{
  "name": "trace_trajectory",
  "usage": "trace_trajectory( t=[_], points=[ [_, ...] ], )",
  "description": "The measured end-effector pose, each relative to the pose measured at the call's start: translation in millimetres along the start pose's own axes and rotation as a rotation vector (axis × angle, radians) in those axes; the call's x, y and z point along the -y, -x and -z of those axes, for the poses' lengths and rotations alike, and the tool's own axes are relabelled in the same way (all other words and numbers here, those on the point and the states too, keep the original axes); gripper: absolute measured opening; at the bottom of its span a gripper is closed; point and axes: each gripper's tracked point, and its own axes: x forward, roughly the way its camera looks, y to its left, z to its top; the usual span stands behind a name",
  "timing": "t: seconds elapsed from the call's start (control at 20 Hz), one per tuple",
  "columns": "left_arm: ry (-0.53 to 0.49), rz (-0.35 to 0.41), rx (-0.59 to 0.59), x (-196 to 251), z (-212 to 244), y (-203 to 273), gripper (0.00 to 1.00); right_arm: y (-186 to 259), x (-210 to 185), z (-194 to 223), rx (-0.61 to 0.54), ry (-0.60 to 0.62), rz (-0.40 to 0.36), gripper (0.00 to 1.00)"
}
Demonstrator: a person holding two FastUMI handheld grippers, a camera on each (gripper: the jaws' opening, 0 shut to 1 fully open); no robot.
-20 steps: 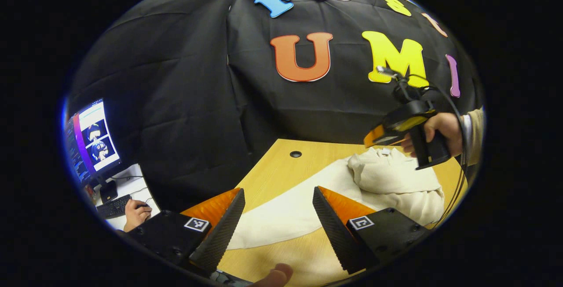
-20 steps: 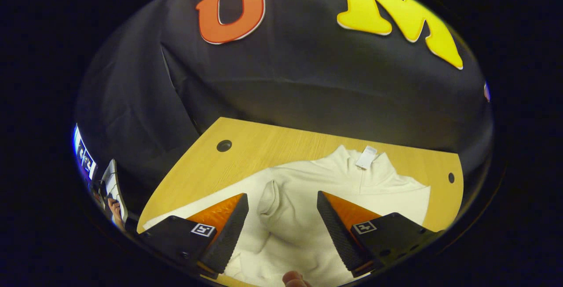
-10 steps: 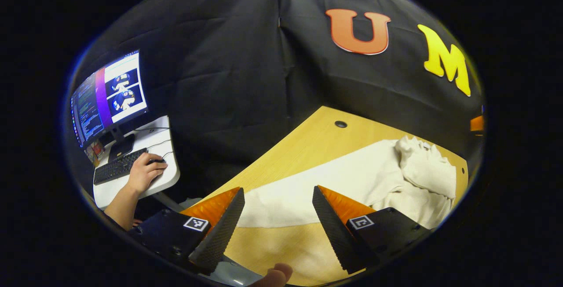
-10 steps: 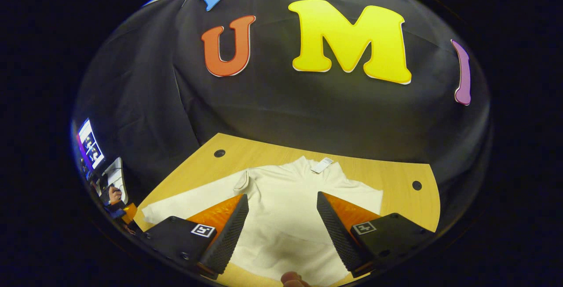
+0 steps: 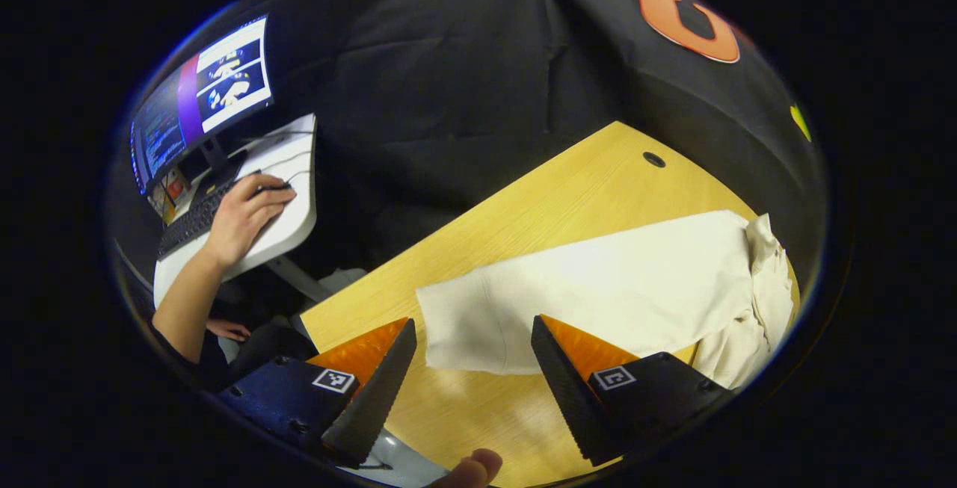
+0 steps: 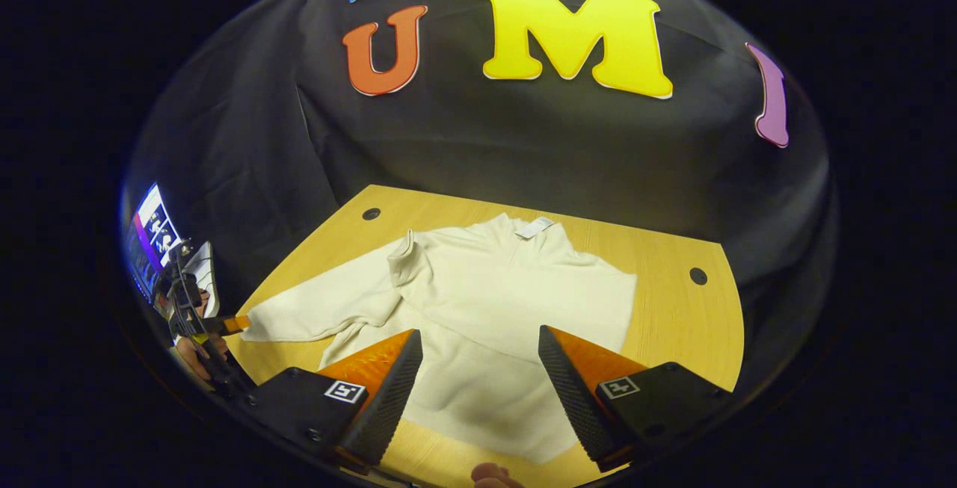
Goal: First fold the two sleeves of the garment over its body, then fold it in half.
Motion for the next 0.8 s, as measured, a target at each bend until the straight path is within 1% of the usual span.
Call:
trace_trajectory(
  t=[0.05,0.1,0.35,0.4,0.45,0.5,0.55,0.6,0.65,0.8],
  points=[
    [0.037,0.001,-0.032,0,6,-6,0.99,1,-2,5,-0.012,0.011,0.002,0.97],
    [0.066,0.001,-0.063,-1,10,-11,0.99,2,-5,9,-0.02,0.023,0.001,0.97],
    [0.124,-0.021,-0.189,-6,20,-24,0.99,1,-26,22,-0.053,0.033,-0.021,0.97],
    [0.106,-0.019,-0.194,-6,19,-24,0.99,1,-28,24,-0.057,0.04,-0.023,0.97],
    [0.079,-0.018,-0.213,-4,19,-25,1.0,0,-31,26,-0.063,0.045,-0.026,0.97],
    [0.048,-0.022,-0.237,-4,21,-26,0.97,2,-35,29,-0.07,0.048,-0.031,0.97],
    [0.023,-0.019,-0.248,-4,21,-28,0.97,2,-37,30,-0.075,0.05,-0.036,0.97],
    [0.02,-0.018,-0.262,-4,22,-27,0.94,3,-37,32,-0.077,0.052,-0.038,0.94],
    [0.024,-0.017,-0.271,-3,22,-27,0.93,3,-37,34,-0.079,0.049,-0.04,0.97],
    [0.028,-0.01,-0.301,-4,23,-27,0.85,2,-35,48,-0.099,0.013,-0.034,0.97]
  ],
)
